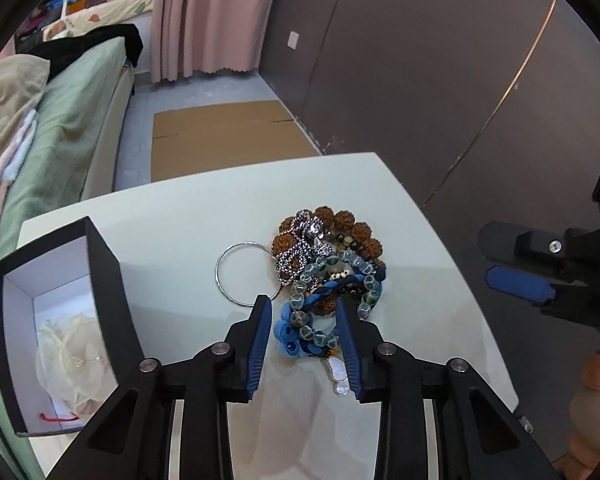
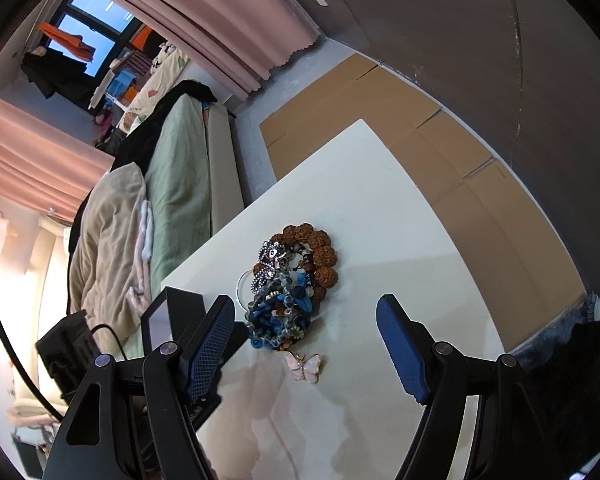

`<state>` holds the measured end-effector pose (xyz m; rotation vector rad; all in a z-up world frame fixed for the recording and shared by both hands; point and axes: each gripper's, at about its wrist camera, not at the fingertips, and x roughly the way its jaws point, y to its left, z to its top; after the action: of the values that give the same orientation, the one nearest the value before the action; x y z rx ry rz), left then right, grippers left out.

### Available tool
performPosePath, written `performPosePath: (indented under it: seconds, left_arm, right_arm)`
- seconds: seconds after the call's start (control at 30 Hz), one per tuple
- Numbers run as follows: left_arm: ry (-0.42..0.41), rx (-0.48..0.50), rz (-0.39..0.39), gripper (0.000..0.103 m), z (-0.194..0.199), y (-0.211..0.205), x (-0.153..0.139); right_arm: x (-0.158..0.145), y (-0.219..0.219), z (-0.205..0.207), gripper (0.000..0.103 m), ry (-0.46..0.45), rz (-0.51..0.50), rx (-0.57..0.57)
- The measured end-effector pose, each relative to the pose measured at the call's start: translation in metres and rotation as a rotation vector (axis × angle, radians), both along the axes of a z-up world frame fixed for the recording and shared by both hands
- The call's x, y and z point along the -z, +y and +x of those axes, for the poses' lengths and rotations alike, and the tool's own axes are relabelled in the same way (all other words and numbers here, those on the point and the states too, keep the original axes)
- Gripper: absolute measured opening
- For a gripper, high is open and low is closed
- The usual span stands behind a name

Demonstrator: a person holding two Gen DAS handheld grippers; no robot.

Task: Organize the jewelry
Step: 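Grasp the grey-blue beaded bracelet with the left gripper and lift it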

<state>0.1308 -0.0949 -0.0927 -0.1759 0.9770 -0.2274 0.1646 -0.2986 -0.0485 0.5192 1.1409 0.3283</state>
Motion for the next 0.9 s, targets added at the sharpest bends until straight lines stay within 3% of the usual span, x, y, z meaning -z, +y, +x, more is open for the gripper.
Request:
performPosePath:
  seconds: [0.13,0.27,0.5,0.9]
  left_arm:
    - [0.013,0.005,0.004,0.025,0.007,-0.003,0.007]
    - [0.023,0.004,0.029,0.01,0.01,-0.005,0.013]
    - [-0.017,0.009,0.01,0.009,0.0,-0.004,0.002]
    - [-0.046,-0.033,-0.096,0.009,-0.02,0.025,-0.023]
  right_arm:
    - [0.0,0.0,0.003,0.074,0.007,-0.002,-0.003]
    - [0.002,0.001,0.005,0.074,0.013,-0.01,-0.009]
    - [0.0,0.003,0.002,0.074,0.006,-0.026,-0.025]
    - [0.002,0.012,-0.01,0.074,0.004,-0.073,-0.055]
